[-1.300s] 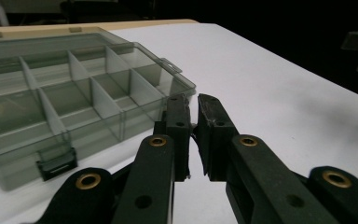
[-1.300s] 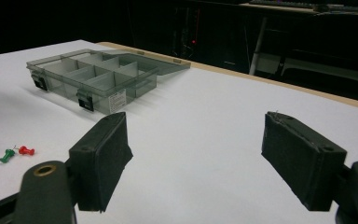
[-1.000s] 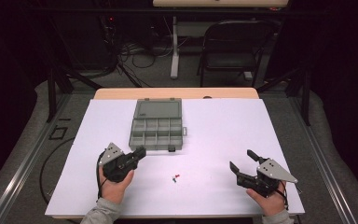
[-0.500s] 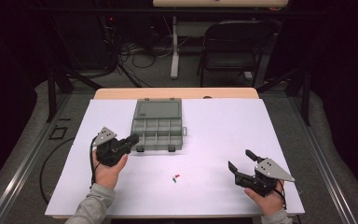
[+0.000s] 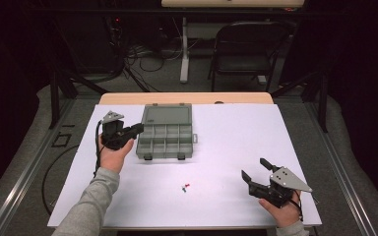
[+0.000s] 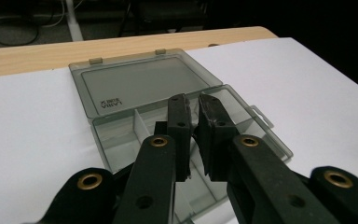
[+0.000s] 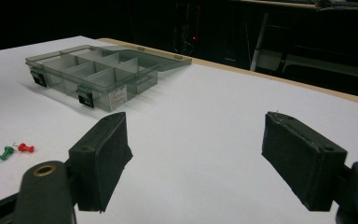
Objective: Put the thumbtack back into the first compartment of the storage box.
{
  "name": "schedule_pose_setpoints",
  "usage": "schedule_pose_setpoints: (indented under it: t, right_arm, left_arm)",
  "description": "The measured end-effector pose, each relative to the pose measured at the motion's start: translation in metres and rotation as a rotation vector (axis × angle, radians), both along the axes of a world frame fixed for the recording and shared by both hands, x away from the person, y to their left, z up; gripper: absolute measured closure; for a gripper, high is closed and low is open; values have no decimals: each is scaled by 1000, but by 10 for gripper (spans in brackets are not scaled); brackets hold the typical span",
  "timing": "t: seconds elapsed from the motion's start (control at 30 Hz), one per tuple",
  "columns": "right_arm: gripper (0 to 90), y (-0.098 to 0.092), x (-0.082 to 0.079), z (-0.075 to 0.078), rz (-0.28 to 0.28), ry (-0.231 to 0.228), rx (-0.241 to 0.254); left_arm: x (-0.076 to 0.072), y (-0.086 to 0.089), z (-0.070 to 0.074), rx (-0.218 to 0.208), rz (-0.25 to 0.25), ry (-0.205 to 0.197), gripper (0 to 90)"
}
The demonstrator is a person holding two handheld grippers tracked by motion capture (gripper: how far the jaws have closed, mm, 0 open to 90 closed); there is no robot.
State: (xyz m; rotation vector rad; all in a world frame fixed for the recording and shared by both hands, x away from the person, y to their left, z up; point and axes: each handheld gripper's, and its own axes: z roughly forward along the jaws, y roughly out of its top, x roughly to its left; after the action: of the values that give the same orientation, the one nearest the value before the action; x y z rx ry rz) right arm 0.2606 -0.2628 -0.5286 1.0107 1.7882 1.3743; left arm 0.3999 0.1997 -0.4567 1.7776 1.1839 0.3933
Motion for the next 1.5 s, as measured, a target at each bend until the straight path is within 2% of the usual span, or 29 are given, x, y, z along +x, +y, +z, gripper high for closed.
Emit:
schedule_pose_setpoints:
  t: [0.1,0.4,0.67,0.97,1.07,1.1,1.37,1.5]
  right_arm:
    - [221,0,0,0,0,3,-2]
    - [221,0,1,0,6,2,-6]
    - [222,0,1,-1,8,3,-8]
    - [221,0,1,-1,10,4,-9]
    - [221,0,1,-1,12,5,-9]
    - [221,0,1,-1,12,5,-9]
    - [221,0,1,-1,14,6,-9]
    - [221,0,1,-1,13,7,-10]
  left_arm:
    - [12,-2,0,18,4,36,834]
    - [43,-10,-10,96,38,96,834]
    - [62,-11,-24,122,70,143,834]
    - [73,-9,-37,144,101,192,834]
    - [76,-8,-44,141,117,222,834]
    - [77,-8,-45,152,112,233,835]
    - [80,-15,-54,192,113,257,833]
    - [81,-17,-57,198,110,261,833]
